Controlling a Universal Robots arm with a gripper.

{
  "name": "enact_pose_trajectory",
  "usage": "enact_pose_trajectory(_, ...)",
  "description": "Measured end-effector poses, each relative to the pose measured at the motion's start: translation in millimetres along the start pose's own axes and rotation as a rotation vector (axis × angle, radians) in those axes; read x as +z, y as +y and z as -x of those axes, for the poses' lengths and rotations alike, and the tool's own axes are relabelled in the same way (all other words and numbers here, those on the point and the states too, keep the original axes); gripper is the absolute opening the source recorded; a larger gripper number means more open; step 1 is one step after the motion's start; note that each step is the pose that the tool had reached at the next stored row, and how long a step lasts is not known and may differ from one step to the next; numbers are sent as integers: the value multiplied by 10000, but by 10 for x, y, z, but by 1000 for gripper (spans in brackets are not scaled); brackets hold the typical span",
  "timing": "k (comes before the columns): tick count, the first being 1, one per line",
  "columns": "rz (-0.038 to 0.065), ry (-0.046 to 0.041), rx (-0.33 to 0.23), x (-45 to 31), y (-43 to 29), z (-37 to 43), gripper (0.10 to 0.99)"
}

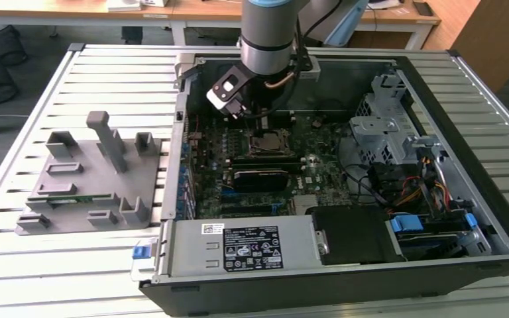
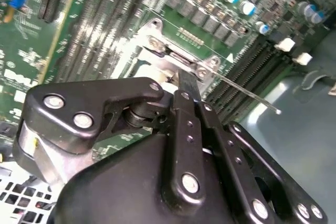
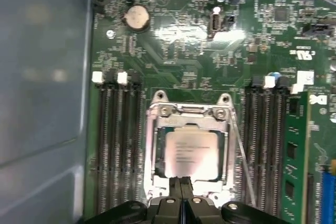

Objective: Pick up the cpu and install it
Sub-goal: 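Close the cpu cover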

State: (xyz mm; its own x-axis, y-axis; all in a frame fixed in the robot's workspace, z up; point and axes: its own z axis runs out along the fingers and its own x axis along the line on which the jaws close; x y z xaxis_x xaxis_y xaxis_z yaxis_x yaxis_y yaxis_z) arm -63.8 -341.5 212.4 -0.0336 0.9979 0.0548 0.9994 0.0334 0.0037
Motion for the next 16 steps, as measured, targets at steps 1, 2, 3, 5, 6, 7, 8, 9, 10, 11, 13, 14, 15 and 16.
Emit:
enact_pose_trajectory(1, 1, 10, 0, -1, 15, 11, 106)
enact_pose_trajectory(2, -1, 24, 0, -1, 37, 18, 106)
enact_pose_trajectory(3, -3, 42, 0, -1, 63, 23, 106)
enact_pose_trajectory(5, -5, 66, 1, 0, 117, 27, 106)
enact_pose_trajectory(6, -7, 70, 0, -1, 140, 28, 106)
enact_pose_trajectory(7, -10, 70, 1, 0, 166, 30, 106)
enact_pose_trajectory(8, -12, 70, 0, 0, 186, 30, 106)
enact_pose_trajectory(9, -13, 70, 1, 0, 206, 31, 106)
enact_pose_trajectory(10, -14, 70, 1, 0, 223, 32, 106)
enact_pose_trajectory(11, -14, 70, 0, 0, 238, 32, 106)
enact_pose_trajectory(13, -15, 71, 0, 1, 254, 33, 106)
enact_pose_trajectory(14, -15, 70, 1, 1, 259, 33, 106)
enact_pose_trajectory(15, -16, 70, 1, 1, 263, 33, 106)
enact_pose_trajectory(16, -15, 71, 1, 1, 268, 33, 106)
